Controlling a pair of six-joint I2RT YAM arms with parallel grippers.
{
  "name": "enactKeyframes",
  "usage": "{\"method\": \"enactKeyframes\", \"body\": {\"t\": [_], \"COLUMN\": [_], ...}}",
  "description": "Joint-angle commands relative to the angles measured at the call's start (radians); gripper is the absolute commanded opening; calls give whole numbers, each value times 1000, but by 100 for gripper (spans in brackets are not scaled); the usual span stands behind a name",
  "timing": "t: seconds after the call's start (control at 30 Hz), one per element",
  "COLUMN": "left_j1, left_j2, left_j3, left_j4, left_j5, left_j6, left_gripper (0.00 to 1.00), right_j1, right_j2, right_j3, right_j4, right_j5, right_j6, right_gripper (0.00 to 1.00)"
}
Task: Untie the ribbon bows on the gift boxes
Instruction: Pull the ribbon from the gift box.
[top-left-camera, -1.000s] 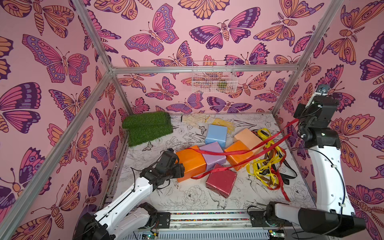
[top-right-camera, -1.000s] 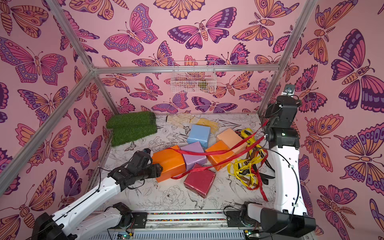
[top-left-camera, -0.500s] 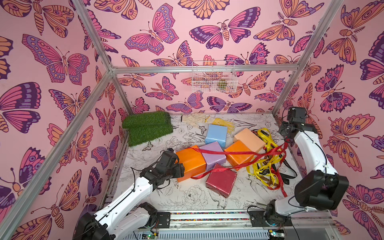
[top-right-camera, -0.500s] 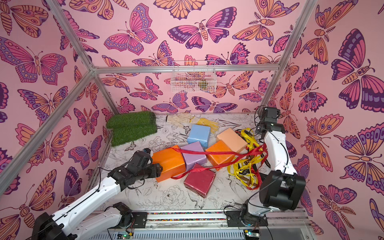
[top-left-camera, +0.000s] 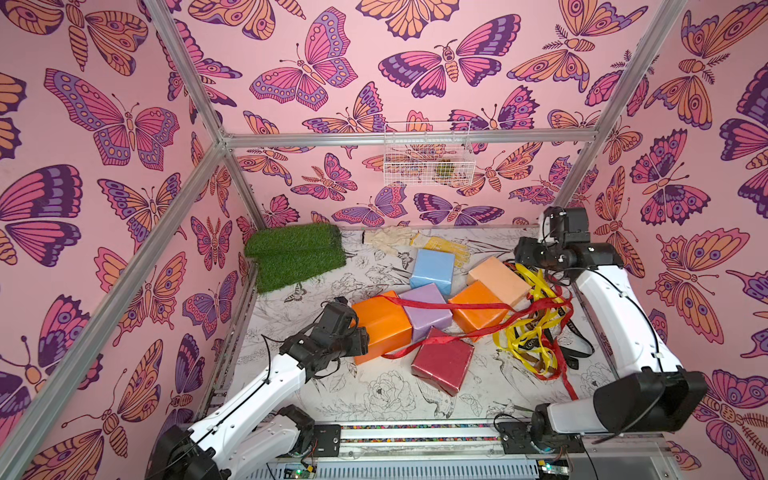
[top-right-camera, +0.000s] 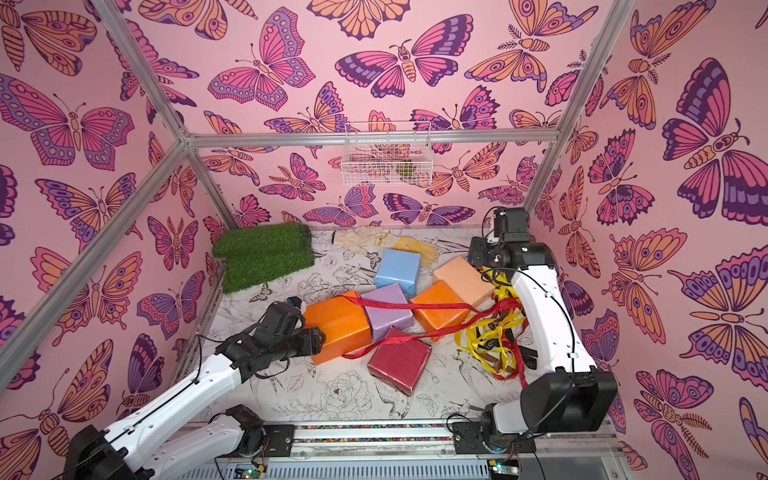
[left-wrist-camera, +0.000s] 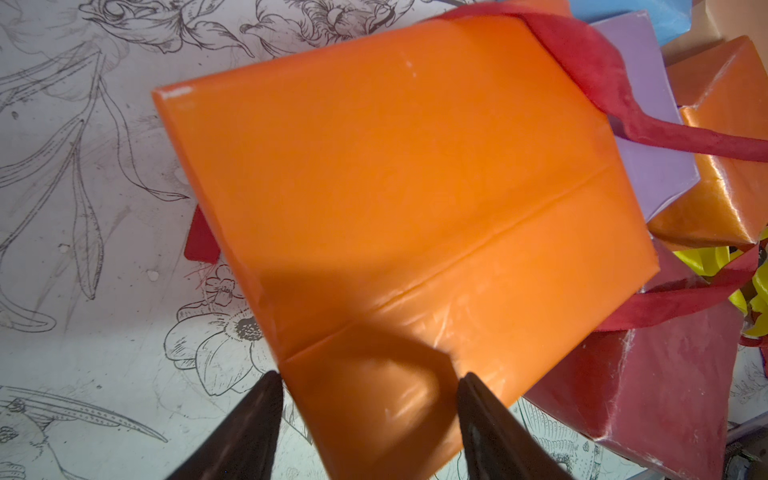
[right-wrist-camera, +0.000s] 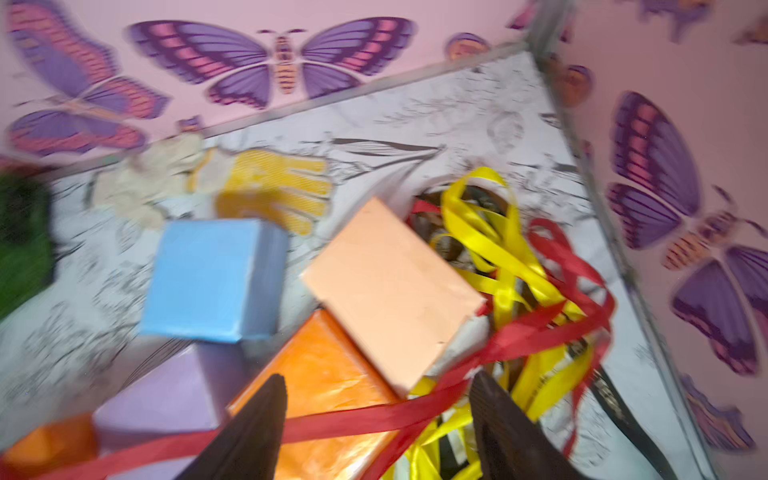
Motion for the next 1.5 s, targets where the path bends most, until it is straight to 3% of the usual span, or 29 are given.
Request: {"method": "enactKeyframes", "body": {"t": [0.0,0.1,0.23,0.5,0.73,1.47], "left_j1": [-3,-3,-3,-3,-3,-3], "left_j2": [26,28,21,24,15,16], "left_j3": [8,11,6,9,5,6], "left_j4": [-50,-51,-51,-50,-52,-52], "left_j5": [-40,-41,-52,-55,-60,-63], "left_j6": [28,29,28,32,32,34], "left_gripper": [68,68,68,68,69,69], "right_j1": [165,311,389,393,395,451], "right_j2": [84,247,433,619,680,760], "right_j3": [-2,86,209,321,341,360], "right_j4": [29,-34,-110,-189,-184,-142], "right_j5": [-252,-266,-354,-643,-783,-754], "right_j6": [-176,-300,-427,-596,-606,-596], "right_gripper": [66,66,64,74,74,71]}}
